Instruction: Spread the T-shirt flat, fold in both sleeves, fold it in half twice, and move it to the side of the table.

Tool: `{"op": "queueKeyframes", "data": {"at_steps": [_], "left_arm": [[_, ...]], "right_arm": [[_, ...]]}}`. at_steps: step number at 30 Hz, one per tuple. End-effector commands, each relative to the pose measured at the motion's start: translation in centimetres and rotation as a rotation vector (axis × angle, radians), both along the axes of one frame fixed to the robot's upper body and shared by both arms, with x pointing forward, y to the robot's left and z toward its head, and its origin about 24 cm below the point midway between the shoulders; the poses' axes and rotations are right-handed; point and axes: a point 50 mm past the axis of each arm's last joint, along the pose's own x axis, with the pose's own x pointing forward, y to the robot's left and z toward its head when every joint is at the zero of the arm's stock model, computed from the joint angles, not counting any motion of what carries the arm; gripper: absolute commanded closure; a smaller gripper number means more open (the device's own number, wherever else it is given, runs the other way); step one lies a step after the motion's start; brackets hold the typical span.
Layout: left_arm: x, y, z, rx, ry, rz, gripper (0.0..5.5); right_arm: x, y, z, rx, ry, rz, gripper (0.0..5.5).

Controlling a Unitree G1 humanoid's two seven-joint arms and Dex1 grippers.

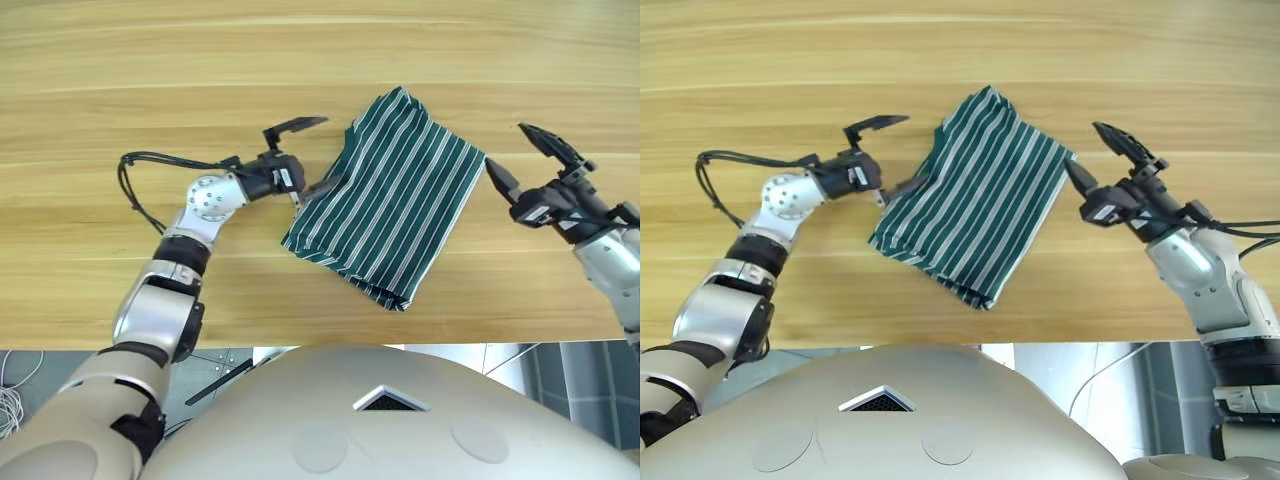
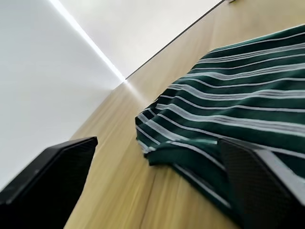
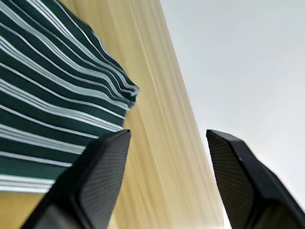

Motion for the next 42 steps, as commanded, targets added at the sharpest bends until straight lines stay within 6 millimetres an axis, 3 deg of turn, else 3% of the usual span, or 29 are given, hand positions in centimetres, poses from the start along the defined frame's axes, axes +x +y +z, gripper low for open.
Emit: {"op": "queueKeyframes", "data": {"at_steps": [1,9,15,18,23,30,38,42], "left_arm": [[1.4,-3.1,0.4,-0.006,0.014,0.062,0.82],[2.8,-6.8,0.9,0.105,-0.082,0.103,0.82],[2.8,-7.2,-2.1,0.492,-0.294,0.044,0.82],[2.7,-6.0,-2.6,0.549,-0.331,0.029,0.82],[2.4,-1.4,-4.0,0.596,-0.311,0.159,0.82],[-1.0,2.1,-4.6,0.496,-0.266,0.29,0.82],[-3.4,2.8,-3.3,0.337,-0.203,0.513,0.82],[-2.9,3.0,-0.6,0.124,-0.242,0.693,0.82]], "right_arm": [[1.4,0.0,-0.1,-0.002,-0.025,-0.023,2.57],[2.5,1.6,-1.1,-0.002,-0.014,0.006,2.57],[2.8,2.5,-1.2,-0.001,-0.008,0.042,2.57],[2.8,2.6,-1.2,-0.002,-0.008,0.047,2.57],[2.8,3.0,-1.3,0.007,-0.01,0.056,2.57],[2.4,2.5,-1.7,0.001,0.002,0.038,2.57],[1.9,2.0,-2.1,0.001,0.016,0.03,2.57],[2.0,2.4,-2.3,0.015,0.009,0.036,2.57]]}}
